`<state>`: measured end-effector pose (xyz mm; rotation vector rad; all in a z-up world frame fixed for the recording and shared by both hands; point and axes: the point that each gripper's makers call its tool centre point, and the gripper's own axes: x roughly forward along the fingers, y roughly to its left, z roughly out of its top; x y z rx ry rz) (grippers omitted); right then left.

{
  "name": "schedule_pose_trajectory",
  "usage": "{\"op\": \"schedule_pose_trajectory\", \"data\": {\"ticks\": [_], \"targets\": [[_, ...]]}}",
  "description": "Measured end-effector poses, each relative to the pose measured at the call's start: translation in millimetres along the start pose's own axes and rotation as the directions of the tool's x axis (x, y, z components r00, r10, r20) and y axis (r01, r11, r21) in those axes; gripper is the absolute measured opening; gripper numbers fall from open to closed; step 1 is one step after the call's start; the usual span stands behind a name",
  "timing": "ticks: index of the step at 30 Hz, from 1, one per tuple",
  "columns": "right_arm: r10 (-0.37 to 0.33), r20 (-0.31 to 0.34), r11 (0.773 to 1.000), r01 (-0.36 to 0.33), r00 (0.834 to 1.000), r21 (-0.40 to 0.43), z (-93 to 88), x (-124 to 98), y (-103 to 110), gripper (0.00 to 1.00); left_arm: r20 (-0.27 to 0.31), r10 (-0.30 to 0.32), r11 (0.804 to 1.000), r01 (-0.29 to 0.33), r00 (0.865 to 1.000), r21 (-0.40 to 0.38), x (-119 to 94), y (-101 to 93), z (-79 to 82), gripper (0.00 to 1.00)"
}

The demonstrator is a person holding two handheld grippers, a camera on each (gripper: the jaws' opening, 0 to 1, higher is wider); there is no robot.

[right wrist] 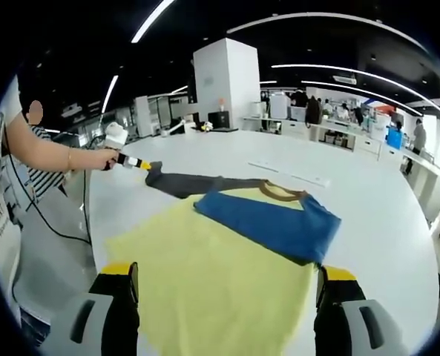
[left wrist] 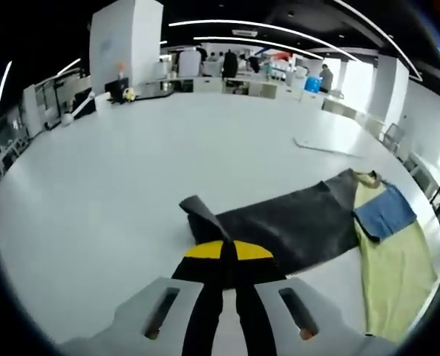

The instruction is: Fold the garment on the visible template until the final outline fits inside the template.

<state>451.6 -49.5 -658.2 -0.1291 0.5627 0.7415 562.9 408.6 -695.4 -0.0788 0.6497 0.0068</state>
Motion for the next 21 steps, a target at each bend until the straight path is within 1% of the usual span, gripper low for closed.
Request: {"op": "schedule_pose_trajectory", "data": {"ticks": [3, 6, 9, 18, 21], "targets": [[0.007, -0.003, 1.000, -0.007, 1.000, -0.002, -1.4, -0.3, 2.2, 0.99, 0.005, -0.022, 1.000, 0.022, 1.000, 0.002, 2.1, -9.1, 3.4, 0.00], [0.010, -0.002, 1.000, -0.010, 1.000, -0.001, -1.7, -0.1, 3.6, 0.99, 0.003, -0.058, 0.998, 0.058, 0.998, 0.006, 3.5, -21.2, 5.9, 0.00], [0.015, -0.001, 1.000, -0.015, 1.000, 0.000, -2.3, 1.0, 5.5, 0.99, 0.004, -0.073, 0.997, 0.073, 0.997, 0.016, 4.7, -30.5, 8.9, 0.00], [0.020, 0.001, 1.000, -0.020, 1.000, 0.002, -2.6, 0.1, 8.5, 0.98, 0.031, -0.134, 0.991, 0.134, 0.990, -0.004, 6.7, -60.5, 21.8, 0.00], [0.017, 0.001, 1.000, -0.017, 1.000, 0.004, -3.6, -1.4, 7.7, 0.98, 0.033, -0.146, 0.989, 0.146, 0.989, 0.011, 8.0, -67.5, 24.6, 0.00]]}}
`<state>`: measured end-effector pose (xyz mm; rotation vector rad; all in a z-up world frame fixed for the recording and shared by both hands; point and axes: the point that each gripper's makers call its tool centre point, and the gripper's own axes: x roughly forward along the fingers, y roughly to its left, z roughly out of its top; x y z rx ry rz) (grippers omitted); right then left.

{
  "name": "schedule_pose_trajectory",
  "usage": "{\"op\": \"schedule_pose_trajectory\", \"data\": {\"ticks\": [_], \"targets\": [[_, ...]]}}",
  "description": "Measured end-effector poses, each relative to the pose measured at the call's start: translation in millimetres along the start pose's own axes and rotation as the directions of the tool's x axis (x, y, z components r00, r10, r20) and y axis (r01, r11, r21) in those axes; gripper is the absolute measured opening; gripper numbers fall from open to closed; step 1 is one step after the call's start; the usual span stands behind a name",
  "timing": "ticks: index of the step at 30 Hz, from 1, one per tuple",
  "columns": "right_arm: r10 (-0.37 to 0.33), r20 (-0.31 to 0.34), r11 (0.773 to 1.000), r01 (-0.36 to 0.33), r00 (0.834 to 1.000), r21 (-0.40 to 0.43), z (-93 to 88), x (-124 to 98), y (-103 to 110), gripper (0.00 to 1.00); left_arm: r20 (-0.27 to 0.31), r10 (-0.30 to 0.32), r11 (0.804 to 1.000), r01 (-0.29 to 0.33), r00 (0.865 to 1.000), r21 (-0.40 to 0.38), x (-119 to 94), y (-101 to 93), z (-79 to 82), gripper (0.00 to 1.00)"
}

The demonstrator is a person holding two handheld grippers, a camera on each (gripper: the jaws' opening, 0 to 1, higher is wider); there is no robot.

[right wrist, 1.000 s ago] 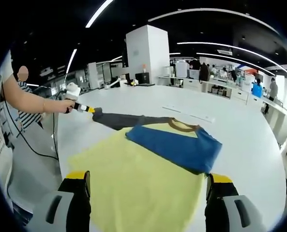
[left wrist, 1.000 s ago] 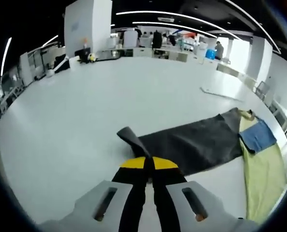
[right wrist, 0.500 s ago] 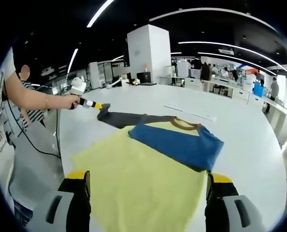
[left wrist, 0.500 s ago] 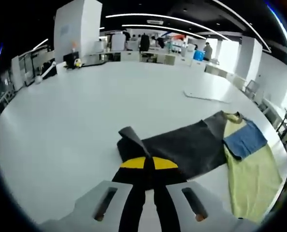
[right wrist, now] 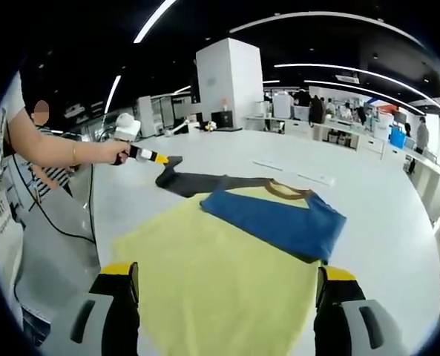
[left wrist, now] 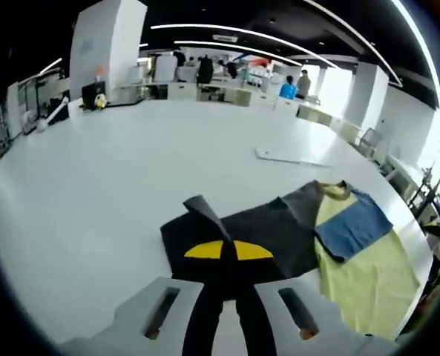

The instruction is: Fold the garment on the visible template until the final outline fits inside the template.

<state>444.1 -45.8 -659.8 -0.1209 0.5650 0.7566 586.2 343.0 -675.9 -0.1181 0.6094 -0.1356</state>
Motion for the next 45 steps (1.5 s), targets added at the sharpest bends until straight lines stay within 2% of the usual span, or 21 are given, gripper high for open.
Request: {"op": "schedule_pose_trajectory", "data": {"ticks": [13, 17, 22, 27, 35, 45], "targets": [[0.016, 0.006, 1.000, -0.016, 1.000, 0.016, -1.5, 1.9, 10.2, 0.98, 0.009, -0.057, 0.998, 0.056, 0.998, 0.026, 9.8, -31.2, 11.8, 0.00], [0.020, 0.007, 1.000, -0.020, 1.000, 0.016, -1.6, 1.8, 12.1, 0.98, 0.017, -0.073, 0.997, 0.073, 0.997, -0.029, 14.0, -41.8, 15.7, 0.00], [0.017, 0.001, 1.000, -0.017, 1.000, 0.016, -2.9, 1.3, 11.2, 0.98, 0.020, -0.096, 0.995, 0.096, 0.995, 0.002, 19.1, -59.3, 20.0, 0.00], [0.016, 0.003, 1.000, -0.016, 1.000, 0.019, -3.7, 0.4, 10.9, 0.98, 0.015, -0.116, 0.993, 0.116, 0.993, 0.011, 23.2, -66.4, 21.2, 0.00], [0.018, -0.003, 1.000, -0.018, 1.000, 0.024, -8.0, 1.2, 11.8, 0.98, 0.006, -0.148, 0.989, 0.148, 0.989, 0.020, 30.1, -80.6, 22.5, 0.00], [0.031, -0.005, 0.999, -0.030, 1.000, 0.022, -10.2, 3.6, 16.0, 0.98, 0.018, -0.209, 0.978, 0.208, 0.978, 0.015, 38.5, -112.9, 30.8, 0.00]]}}
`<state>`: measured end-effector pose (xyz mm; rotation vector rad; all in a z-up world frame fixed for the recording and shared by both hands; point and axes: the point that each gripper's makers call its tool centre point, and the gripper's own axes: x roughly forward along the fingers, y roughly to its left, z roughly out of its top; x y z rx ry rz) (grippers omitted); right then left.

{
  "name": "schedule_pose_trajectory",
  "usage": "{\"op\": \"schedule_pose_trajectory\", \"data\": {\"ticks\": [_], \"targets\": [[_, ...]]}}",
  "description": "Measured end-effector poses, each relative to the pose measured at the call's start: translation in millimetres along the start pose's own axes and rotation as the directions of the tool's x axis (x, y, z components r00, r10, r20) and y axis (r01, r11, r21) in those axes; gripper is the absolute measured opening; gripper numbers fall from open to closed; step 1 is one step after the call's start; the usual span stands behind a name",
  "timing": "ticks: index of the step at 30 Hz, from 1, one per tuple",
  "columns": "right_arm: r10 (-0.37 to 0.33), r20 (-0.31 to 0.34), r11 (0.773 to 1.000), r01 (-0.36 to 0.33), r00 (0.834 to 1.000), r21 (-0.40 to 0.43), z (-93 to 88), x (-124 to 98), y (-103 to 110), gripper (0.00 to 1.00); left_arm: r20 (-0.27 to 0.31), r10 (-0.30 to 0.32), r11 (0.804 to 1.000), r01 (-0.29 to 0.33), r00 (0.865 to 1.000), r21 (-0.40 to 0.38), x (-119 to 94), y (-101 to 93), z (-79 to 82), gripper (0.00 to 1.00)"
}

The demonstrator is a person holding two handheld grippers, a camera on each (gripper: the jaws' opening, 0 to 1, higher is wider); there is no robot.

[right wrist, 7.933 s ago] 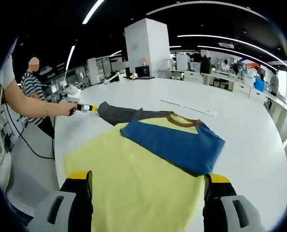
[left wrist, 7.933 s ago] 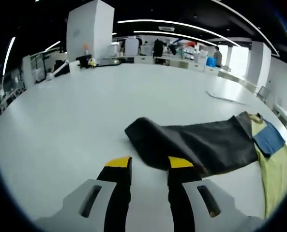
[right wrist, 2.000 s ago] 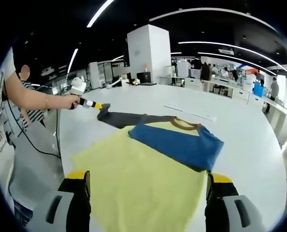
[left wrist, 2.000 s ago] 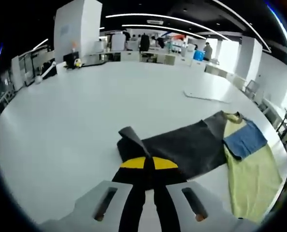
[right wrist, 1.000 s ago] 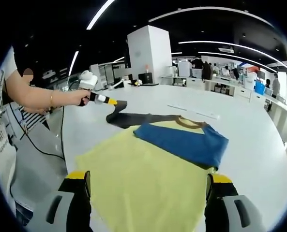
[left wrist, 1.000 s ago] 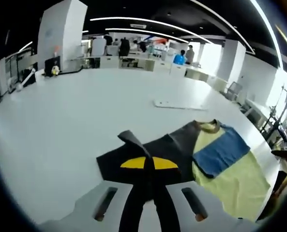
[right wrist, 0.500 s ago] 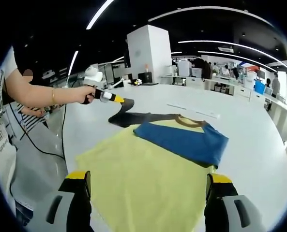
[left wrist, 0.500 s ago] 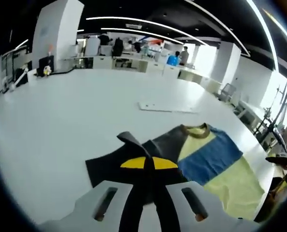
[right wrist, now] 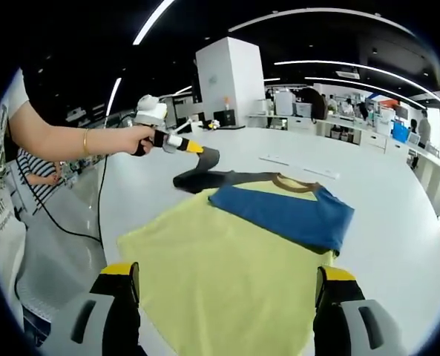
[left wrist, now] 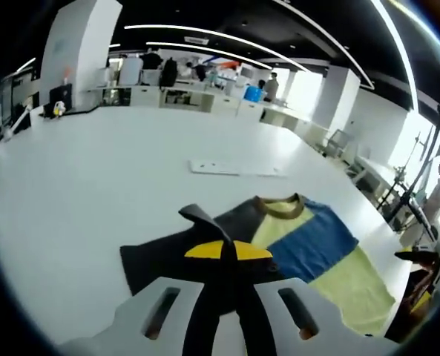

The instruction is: Fold the garment on the visible template until the final outline fits inside the template.

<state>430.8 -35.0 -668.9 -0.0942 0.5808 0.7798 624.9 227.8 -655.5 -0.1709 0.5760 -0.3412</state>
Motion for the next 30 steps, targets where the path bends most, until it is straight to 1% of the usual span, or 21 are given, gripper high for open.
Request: {"op": "schedule_pose_trajectory", "data": {"ticks": [3, 4, 6, 8, 14, 23, 30], "targets": [[0.001, -0.001, 1.000, -0.001, 1.000, 0.003, -1.1, 0.2, 0.8, 0.97, 0.000, -0.017, 1.000, 0.017, 1.000, -0.014, 4.3, -8.4, 1.6, 0.00], [0.001, -0.002, 1.000, -0.001, 1.000, 0.003, -1.5, 0.3, 1.2, 0.97, 0.005, -0.024, 0.999, 0.024, 1.000, -0.033, 6.2, -12.4, 2.9, 0.00], [0.002, -0.003, 1.000, -0.002, 1.000, 0.004, -2.0, 0.4, 2.0, 0.97, 0.008, -0.032, 0.998, 0.032, 0.999, -0.047, 8.4, -17.2, 4.1, 0.00], [0.002, -0.004, 1.000, -0.002, 1.000, 0.004, -2.3, 0.1, 2.8, 0.97, 0.006, -0.041, 0.999, 0.041, 0.999, -0.027, 11.4, -25.2, 4.8, 0.00], [-0.003, -0.007, 1.000, 0.003, 1.000, 0.008, -5.5, -1.5, 2.3, 0.97, 0.007, -0.063, 0.997, 0.063, 0.998, -0.038, 16.7, -37.6, 5.4, 0.00], [0.000, -0.015, 1.000, 0.000, 1.000, 0.018, -10.7, -3.5, 4.6, 0.97, -0.005, -0.097, 0.995, 0.097, 0.995, -0.022, 24.7, -57.3, 3.8, 0.00], [-0.004, -0.013, 1.000, 0.004, 1.000, 0.016, -10.4, -5.4, 3.9, 0.97, -0.003, -0.132, 0.991, 0.132, 0.991, -0.015, 34.9, -77.9, 5.4, 0.00]]}}
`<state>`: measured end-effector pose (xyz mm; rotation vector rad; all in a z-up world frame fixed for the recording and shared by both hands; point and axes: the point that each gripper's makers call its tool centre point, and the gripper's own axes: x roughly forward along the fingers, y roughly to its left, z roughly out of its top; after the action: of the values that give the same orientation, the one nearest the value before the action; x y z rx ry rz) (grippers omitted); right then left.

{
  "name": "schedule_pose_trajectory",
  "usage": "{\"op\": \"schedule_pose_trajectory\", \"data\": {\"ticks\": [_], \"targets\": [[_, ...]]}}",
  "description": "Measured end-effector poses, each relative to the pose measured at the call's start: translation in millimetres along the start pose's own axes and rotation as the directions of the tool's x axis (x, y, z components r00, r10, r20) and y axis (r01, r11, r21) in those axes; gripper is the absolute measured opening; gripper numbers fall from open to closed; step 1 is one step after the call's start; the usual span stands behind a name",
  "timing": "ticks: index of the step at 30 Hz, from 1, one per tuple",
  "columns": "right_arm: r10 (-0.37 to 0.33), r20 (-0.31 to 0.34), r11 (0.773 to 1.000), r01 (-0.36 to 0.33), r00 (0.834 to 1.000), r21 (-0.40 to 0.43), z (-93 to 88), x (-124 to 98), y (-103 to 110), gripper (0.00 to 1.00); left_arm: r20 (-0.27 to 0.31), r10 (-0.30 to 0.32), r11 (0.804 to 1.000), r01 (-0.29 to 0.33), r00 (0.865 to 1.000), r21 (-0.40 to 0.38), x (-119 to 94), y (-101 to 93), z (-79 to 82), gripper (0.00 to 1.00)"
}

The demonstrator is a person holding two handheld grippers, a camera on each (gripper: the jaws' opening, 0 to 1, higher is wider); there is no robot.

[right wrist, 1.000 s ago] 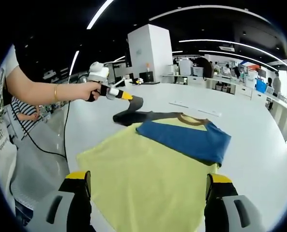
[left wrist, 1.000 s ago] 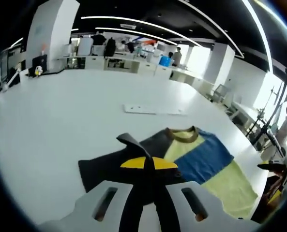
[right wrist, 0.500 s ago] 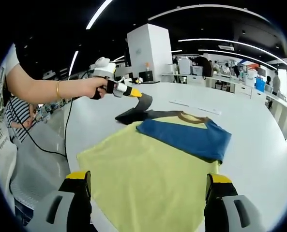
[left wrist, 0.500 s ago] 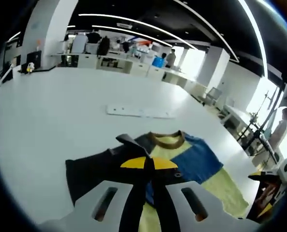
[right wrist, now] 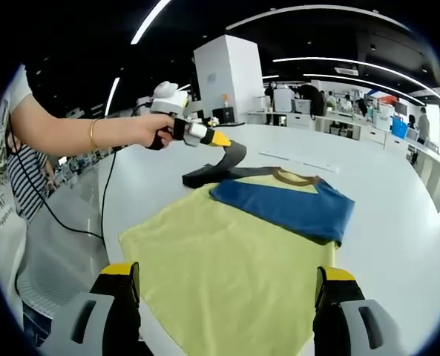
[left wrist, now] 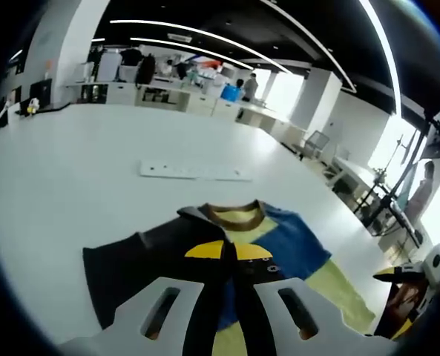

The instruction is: Fold the garment on the visible template until the final outline fits inside the template.

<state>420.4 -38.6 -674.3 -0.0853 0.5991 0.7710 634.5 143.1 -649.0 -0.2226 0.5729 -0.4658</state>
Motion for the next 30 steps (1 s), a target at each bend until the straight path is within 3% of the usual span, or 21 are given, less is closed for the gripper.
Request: {"op": "schedule_pose_trajectory", "data": {"ticks": [16, 30], "targets": [[-0.010, -0.013, 1.000, 0.010, 1.000, 0.011, -6.2, -2.7, -2.7, 0.97, -0.014, -0.057, 0.998, 0.057, 0.998, 0.001, 22.5, -32.5, -2.7, 0.00], [-0.023, -0.017, 0.999, 0.023, 1.000, 0.025, -9.6, -3.5, -6.7, 0.97, 0.007, -0.126, 0.992, 0.126, 0.992, 0.005, 38.8, -61.3, 3.7, 0.00]]}}
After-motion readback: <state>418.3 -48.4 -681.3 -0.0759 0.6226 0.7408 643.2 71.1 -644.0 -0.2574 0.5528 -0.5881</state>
